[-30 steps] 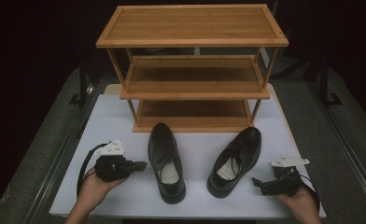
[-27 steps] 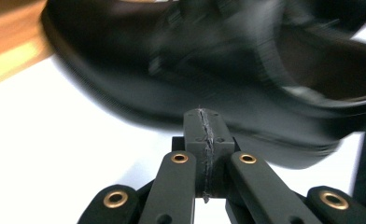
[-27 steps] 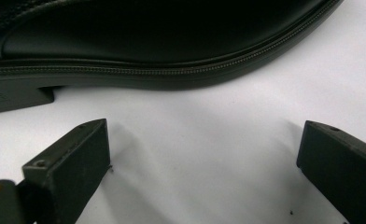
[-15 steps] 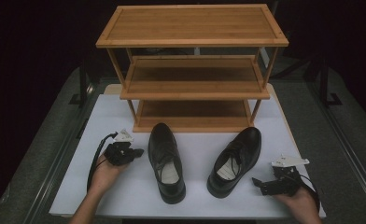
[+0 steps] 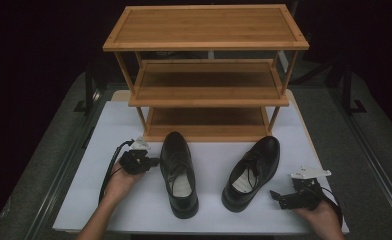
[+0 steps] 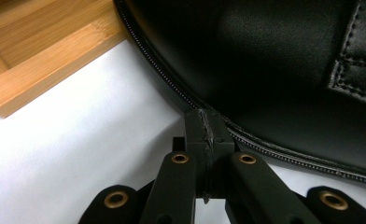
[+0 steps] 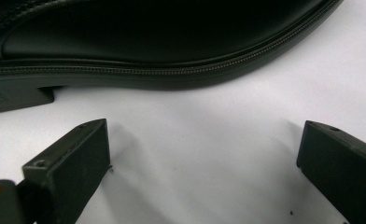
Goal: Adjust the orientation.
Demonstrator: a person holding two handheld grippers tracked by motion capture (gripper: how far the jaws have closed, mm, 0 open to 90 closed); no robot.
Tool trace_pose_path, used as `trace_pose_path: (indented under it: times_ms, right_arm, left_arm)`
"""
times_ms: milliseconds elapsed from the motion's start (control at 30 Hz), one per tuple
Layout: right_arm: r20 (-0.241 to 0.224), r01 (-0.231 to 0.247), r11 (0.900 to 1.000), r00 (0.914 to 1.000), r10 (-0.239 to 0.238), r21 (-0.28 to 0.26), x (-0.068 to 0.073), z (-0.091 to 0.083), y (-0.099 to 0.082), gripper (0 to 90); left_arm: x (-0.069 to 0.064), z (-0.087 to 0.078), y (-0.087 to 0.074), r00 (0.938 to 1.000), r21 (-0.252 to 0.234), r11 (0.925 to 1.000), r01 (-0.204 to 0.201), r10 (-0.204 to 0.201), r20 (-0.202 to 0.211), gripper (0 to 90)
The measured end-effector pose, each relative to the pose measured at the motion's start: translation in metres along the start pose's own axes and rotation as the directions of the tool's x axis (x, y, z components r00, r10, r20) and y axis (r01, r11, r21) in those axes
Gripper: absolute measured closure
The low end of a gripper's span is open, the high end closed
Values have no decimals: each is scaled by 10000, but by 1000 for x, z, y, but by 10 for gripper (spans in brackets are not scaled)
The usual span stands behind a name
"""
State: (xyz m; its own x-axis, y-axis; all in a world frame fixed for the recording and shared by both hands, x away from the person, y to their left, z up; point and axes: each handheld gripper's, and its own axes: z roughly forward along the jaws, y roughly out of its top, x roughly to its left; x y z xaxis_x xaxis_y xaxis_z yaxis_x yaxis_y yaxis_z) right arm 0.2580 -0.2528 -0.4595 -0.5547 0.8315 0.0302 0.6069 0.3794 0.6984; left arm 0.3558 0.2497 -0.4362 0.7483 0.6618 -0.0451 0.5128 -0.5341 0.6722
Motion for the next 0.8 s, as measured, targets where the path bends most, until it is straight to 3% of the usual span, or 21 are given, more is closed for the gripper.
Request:
trace_pose_path:
  times_ms: [333, 533, 733, 800]
  right_arm:
    - [7, 0, 10000, 10000, 0, -10, 0, 0, 0, 23]
    - [7, 1, 10000, 10000, -1, -9, 0, 0, 0, 23]
    - [4, -3, 10000, 10000, 3, -11, 0, 0, 0, 23]
    - [-2, -4, 10000, 10000, 4, 0, 0, 0, 0, 23]
  left_arm:
    - [-12, 14, 16, 9979, 114, 9982, -594, 591, 249, 900]
    - [-16, 15, 17, 9975, 27, 9982, -605, 604, 363, 900]
    - [-12, 14, 15, 9972, 88, 9984, -562, 556, 503, 900]
    - [-9, 10, 14, 9978, 23, 9994, -359, 357, 555, 872]
